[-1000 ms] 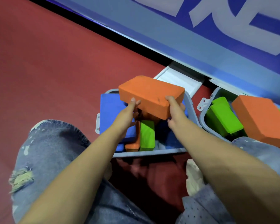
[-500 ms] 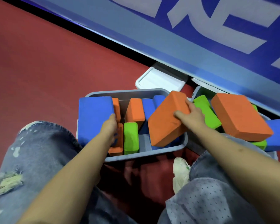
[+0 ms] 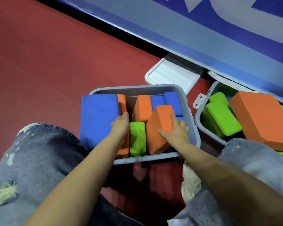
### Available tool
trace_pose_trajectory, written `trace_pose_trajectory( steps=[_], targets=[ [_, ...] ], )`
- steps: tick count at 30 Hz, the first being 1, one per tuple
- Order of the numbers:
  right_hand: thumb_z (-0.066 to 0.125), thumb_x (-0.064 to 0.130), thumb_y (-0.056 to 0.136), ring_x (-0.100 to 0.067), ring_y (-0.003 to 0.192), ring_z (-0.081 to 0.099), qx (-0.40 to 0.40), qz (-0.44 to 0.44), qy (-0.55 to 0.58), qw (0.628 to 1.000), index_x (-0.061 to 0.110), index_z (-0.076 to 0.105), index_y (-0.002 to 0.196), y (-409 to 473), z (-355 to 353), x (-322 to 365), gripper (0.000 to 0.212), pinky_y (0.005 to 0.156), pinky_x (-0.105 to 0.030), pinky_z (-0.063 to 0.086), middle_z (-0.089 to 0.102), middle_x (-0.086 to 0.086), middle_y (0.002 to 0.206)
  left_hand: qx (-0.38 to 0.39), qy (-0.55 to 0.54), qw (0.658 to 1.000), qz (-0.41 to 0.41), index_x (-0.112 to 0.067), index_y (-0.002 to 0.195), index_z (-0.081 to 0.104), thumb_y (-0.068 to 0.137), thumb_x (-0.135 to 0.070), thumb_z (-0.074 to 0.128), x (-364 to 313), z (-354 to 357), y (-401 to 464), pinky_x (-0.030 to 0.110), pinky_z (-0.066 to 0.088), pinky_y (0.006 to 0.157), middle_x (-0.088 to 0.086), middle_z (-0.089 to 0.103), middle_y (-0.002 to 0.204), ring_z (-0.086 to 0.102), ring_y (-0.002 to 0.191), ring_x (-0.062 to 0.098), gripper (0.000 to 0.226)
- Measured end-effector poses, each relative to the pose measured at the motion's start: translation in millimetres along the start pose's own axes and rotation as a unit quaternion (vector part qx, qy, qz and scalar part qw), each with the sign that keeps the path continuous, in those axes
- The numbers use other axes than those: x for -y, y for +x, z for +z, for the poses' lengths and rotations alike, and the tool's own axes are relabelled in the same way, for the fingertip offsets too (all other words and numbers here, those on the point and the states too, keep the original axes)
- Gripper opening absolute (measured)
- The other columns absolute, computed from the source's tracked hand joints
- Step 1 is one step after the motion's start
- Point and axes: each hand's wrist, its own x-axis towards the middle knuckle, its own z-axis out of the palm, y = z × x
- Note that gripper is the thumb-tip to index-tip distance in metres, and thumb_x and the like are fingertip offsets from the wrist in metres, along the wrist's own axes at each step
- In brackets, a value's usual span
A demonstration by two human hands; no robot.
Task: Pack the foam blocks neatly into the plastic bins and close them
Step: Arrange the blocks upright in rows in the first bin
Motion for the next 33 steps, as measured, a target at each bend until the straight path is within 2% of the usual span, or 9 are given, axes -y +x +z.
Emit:
trace_pose_trajectory(
  steps=[4,8,12,18,22,25,27,29,33],
  targets=[
    [0.06,0.058,0.081,-0.033,0.129,0.037,0.024,-0.007,0.018,1.0,0.029,0.02,0.148,10.0,-1.3,-7.8,0.083,0.106,-0.041,0.031,0.033,-0.012,0.14,-0.008,0.055,0.997,0.047,-0.009,0.131,0.051,0.102,-0.034,0.029,0.8,-8.5,4.7,0.039,0.033,0.108,0.016,0.046,0.137,0.039,0.129,0.032,0.044],
    [0.05,0.045,0.093,-0.028,0.119,0.05,0.131,-0.065,0.014,0.989,0.025,0.037,0.141,10.1,3.6,-11.9,0.053,0.096,-0.035,0.041,0.049,-0.014,0.128,0.023,0.093,0.99,0.105,-0.012,0.126,0.057,0.1,-0.035,0.042,6.9,-3.5,6.0,0.024,0.034,0.088,0.009,0.056,0.13,0.05,0.113,0.018,0.038],
    [0.055,0.036,0.093,-0.033,0.109,0.053,0.167,-0.072,-0.092,0.979,0.03,0.018,0.149,7.5,29.5,-22.8,0.067,0.086,-0.039,0.046,0.052,-0.017,0.118,0.096,0.186,0.963,0.168,-0.018,0.134,0.053,0.097,-0.032,0.05,11.4,14.9,-0.4,0.026,0.037,0.101,0.002,0.053,0.139,0.048,0.127,0.018,0.04],
    [0.054,0.035,0.094,-0.032,0.104,0.054,0.195,-0.041,-0.15,0.968,0.035,0.008,0.15,22.6,50.1,-25.9,0.073,0.079,-0.036,0.044,0.052,-0.017,0.114,0.102,0.255,0.944,0.182,-0.015,0.139,0.048,0.096,-0.025,0.051,19.0,18.9,-3.6,0.024,0.034,0.102,0.004,0.045,0.145,0.044,0.131,0.02,0.044],
    [0.055,0.036,0.093,-0.031,0.116,0.051,0.227,-0.032,-0.171,0.958,0.028,0.009,0.151,40.5,63.0,-24.5,0.075,0.092,-0.037,0.045,0.052,-0.018,0.128,-0.035,0.217,0.939,0.266,-0.009,0.129,0.057,0.092,-0.013,0.053,12.3,1.5,1.7,0.027,0.024,0.111,0.015,0.041,0.145,0.035,0.137,0.026,0.038],
    [0.052,0.038,0.094,-0.031,0.123,0.048,0.251,-0.043,-0.201,0.946,0.02,0.01,0.152,51.6,69.4,-23.3,0.074,0.097,-0.037,0.042,0.052,-0.017,0.134,-0.154,0.188,0.921,0.305,-0.01,0.134,0.052,0.091,-0.012,0.054,-4.5,-24.2,7.7,0.036,0.017,0.115,0.017,0.031,0.151,0.022,0.143,0.032,0.043],
    [0.05,0.042,0.095,-0.031,0.124,0.047,0.258,-0.049,-0.238,0.935,0.014,0.01,0.152,56.2,71.4,-20.4,0.075,0.096,-0.036,0.041,0.051,-0.017,0.135,-0.213,0.218,0.911,0.278,-0.012,0.141,0.044,0.09,-0.017,0.055,-5.6,-43.0,15.1,0.041,0.013,0.116,0.016,0.022,0.155,0.014,0.145,0.033,0.052],
    [0.05,0.048,0.093,-0.032,0.125,0.046,0.26,-0.046,-0.278,0.923,0.01,0.014,0.151,59.5,70.7,-14.5,0.078,0.097,-0.037,0.042,0.048,-0.017,0.136,-0.254,0.243,0.917,0.188,-0.014,0.147,0.032,0.089,-0.024,0.057,3.7,-58.1,21.6,0.047,0.01,0.117,0.014,0.011,0.159,0.007,0.147,0.032,0.064],
    [0.054,0.056,0.087,-0.032,0.123,0.038,0.171,-0.067,-0.314,0.932,0.008,0.054,0.127,42.2,73.5,21.1,0.062,0.098,-0.042,0.039,0.034,-0.015,0.137,-0.265,0.195,0.944,-0.001,-0.018,0.153,0.014,0.088,-0.039,0.06,30.4,-85.4,35.8,0.055,0.01,0.116,0.011,0.0,0.161,0.0,0.147,0.034,0.083]
  ],
)
